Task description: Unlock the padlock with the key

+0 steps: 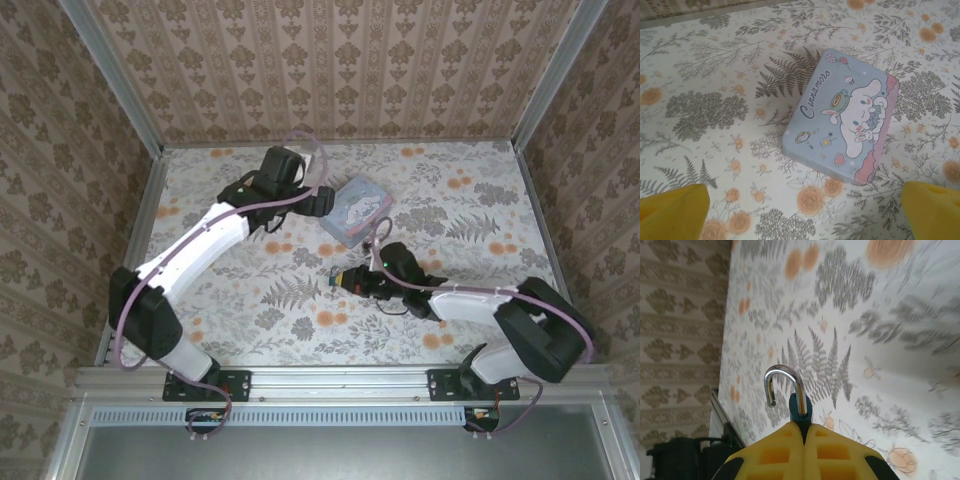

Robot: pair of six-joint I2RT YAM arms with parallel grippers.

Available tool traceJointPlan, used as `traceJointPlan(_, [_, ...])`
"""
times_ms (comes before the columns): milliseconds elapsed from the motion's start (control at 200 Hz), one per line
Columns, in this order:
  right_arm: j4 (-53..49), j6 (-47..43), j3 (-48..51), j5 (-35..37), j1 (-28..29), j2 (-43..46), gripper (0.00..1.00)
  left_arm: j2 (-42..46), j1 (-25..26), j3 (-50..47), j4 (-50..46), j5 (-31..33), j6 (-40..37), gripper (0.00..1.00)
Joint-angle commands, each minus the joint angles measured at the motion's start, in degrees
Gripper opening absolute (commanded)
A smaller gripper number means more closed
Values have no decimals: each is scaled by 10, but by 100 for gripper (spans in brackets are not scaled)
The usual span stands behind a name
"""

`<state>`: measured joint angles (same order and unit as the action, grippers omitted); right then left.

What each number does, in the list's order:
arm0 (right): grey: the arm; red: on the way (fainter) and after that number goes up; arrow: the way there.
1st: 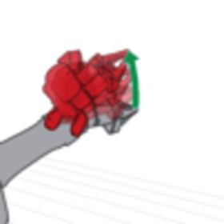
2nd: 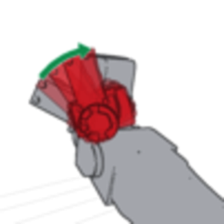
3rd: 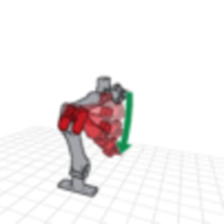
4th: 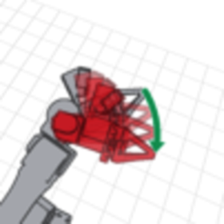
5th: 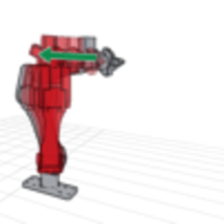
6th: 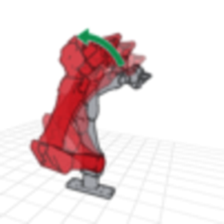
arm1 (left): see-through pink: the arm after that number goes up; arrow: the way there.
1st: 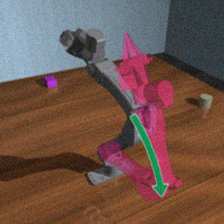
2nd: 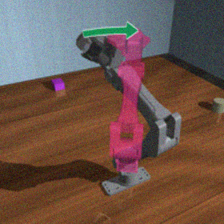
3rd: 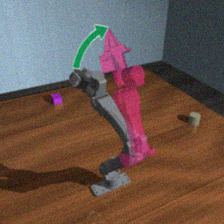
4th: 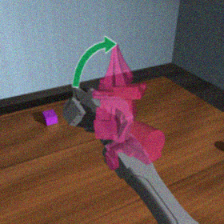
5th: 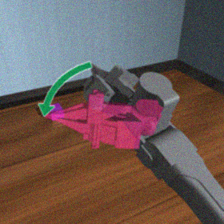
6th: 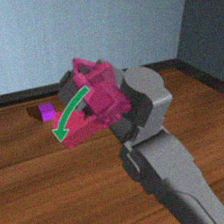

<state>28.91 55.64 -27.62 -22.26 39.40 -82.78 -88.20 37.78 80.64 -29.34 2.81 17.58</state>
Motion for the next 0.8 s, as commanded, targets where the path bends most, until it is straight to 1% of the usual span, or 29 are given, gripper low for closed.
traceJointPlan(0, [100,47,10,6,17,-50,0,48,-7,-51,6,11,28,100])
traceJointPlan(90, [120,52,18,12,14,-77,0,92,-18,-98,16,13,44,100])
traceJointPlan(170, [105,38,21,21,5,-83,0,127,-27,-136,25,10,58,100])
traceJointPlan(265, [78,18,24,29,-12,-84,0,153,-33,-172,27,11,69,100])
traceJointPlan(335, [76,15,34,33,-27,-84,0,168,-37,-191,30,9,76,100])
traceJointPlan(385, [63,9,39,35,-36,-80,10,177,-38,-203,30,10,80,100])
traceJointPlan(450, [54,5,46,36,-47,-74,29,186,-42,-215,31,10,84,100])
traceJointPlan(485, [52,4,51,33,-54,-70,36,190,-44,-220,33,9,86,100])
traceJointPlan(565, [45,2,63,29,-67,-52,45,198,-49,-228,35,6,90,100])
traceJointPlan(670, [15,-2,73,27,-85,2,52,208,-57,-229,30,6,93,100])
traceJointPlan(710, [-10,-5,74,27,-92,26,56,212,-62,-227,26,9,95,100])
traceJointPlan(795, [-91,-30,59,33,-110,114,67,225,-71,-225,17,31,95,100])
